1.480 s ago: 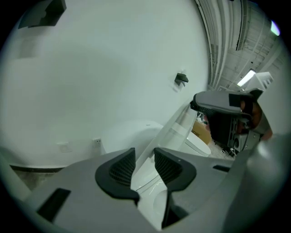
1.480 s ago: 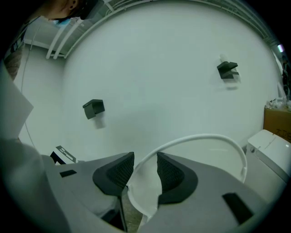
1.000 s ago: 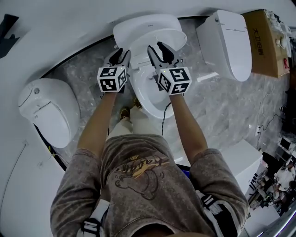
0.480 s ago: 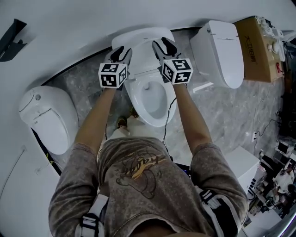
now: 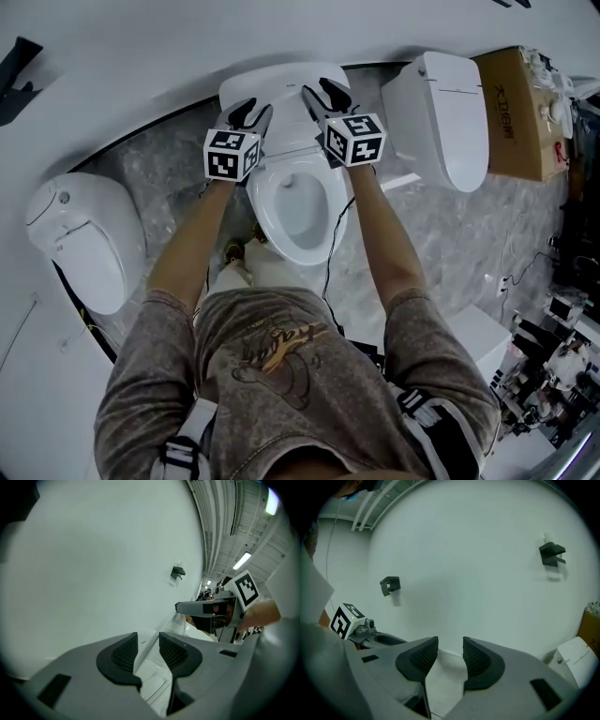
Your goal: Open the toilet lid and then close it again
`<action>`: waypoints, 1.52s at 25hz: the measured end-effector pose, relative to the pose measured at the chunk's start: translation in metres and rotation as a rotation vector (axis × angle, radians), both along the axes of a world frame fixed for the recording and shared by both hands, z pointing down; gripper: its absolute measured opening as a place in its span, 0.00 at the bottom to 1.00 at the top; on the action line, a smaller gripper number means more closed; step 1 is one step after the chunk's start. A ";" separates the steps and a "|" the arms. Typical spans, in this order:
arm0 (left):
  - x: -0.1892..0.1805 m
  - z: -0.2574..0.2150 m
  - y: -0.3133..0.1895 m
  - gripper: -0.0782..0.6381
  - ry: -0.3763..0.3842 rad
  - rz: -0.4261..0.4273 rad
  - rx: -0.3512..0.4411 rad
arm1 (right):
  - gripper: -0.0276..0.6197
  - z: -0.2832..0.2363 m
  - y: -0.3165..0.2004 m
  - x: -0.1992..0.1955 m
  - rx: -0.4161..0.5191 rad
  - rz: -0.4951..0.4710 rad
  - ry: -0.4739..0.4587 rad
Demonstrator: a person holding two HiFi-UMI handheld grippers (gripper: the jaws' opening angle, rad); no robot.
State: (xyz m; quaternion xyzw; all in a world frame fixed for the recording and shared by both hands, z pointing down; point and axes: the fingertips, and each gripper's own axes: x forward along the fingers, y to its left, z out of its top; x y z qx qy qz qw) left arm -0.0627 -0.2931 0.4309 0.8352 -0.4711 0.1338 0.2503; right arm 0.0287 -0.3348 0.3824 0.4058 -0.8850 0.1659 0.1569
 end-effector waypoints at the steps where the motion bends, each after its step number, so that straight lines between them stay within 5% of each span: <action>1: 0.001 0.001 0.000 0.30 0.007 0.001 0.000 | 0.30 0.001 0.001 0.000 0.004 -0.002 -0.001; 19: 0.022 -0.008 0.046 0.31 0.113 0.032 -0.008 | 0.30 -0.013 0.048 0.014 0.038 0.009 -0.023; 33: 0.050 -0.015 0.151 0.31 0.256 0.207 -0.088 | 0.30 -0.019 0.162 0.052 0.027 0.193 0.018; 38: 0.072 -0.016 0.197 0.31 0.238 0.292 -0.087 | 0.30 -0.019 0.211 0.076 0.026 0.276 0.028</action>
